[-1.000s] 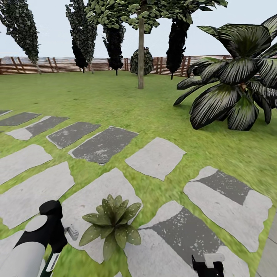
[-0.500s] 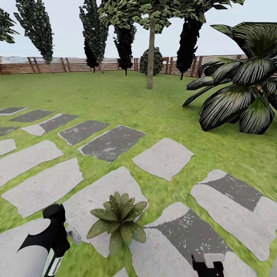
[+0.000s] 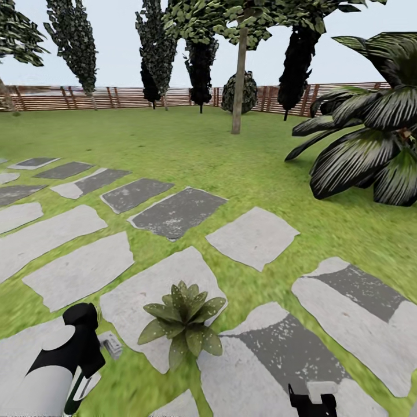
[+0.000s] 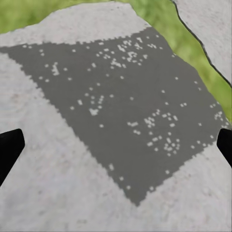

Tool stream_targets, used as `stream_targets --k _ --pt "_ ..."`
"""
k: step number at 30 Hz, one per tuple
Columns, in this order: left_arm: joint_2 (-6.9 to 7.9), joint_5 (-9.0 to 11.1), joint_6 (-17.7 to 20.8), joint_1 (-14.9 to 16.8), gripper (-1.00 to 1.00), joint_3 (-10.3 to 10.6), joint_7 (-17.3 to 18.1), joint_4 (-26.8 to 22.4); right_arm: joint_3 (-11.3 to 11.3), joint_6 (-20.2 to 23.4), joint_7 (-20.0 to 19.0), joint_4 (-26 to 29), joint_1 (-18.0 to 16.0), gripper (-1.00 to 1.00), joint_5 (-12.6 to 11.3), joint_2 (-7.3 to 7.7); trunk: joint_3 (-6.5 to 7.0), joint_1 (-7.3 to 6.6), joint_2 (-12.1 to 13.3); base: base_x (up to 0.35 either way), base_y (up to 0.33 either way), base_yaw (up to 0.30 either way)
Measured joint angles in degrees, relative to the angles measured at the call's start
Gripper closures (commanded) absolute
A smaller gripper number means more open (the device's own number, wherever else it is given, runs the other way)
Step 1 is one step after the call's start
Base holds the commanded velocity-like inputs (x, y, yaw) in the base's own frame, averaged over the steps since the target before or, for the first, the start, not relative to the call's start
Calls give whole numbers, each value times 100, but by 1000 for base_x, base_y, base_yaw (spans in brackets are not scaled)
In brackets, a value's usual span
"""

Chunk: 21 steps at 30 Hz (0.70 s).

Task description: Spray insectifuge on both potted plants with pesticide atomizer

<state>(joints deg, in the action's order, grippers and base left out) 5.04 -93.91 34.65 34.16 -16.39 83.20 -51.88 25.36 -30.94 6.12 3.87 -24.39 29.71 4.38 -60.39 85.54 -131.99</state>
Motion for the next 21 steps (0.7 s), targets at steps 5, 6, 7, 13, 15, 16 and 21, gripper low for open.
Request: stream_targets --k 5,6,7,13,15,16,21 --pt "-8 18 163 8 100 -13 -7 -2 -1 -1 -4 1 1 -100 1 0 0 -2 0 176 -119 29" --pt "-9 19 172 8 100 -10 -9 -2 -1 -1 -6 1 1 -100 0 0 0 -2 0 232 -188 2" --pt "-6 21 182 6 100 -11 -13 -2 -1 -1 -4 1 1 -100 0 1 0 -2 0 233 -194 1" --pt "-3 22 187 -9 100 -15 -14 -3 -1 -1 -6 2 1 -100 1 1 0 -2 0 232 -203 0" --pt "-3 22 188 -9 100 -15 -15 -2 -1 -1 -3 2 1 -100 0 1 0 -2 0 190 -238 0" --pt "-2 22 188 -10 100 -15 -15 -2 -1 -2 -1 2 1 -100 1 1 0 -2 0 165 -258 0" --pt "0 23 188 -10 100 -15 -15 -4 -1 -2 -5 1 0 -100 1 -1 0 -2 0 144 -269 46"
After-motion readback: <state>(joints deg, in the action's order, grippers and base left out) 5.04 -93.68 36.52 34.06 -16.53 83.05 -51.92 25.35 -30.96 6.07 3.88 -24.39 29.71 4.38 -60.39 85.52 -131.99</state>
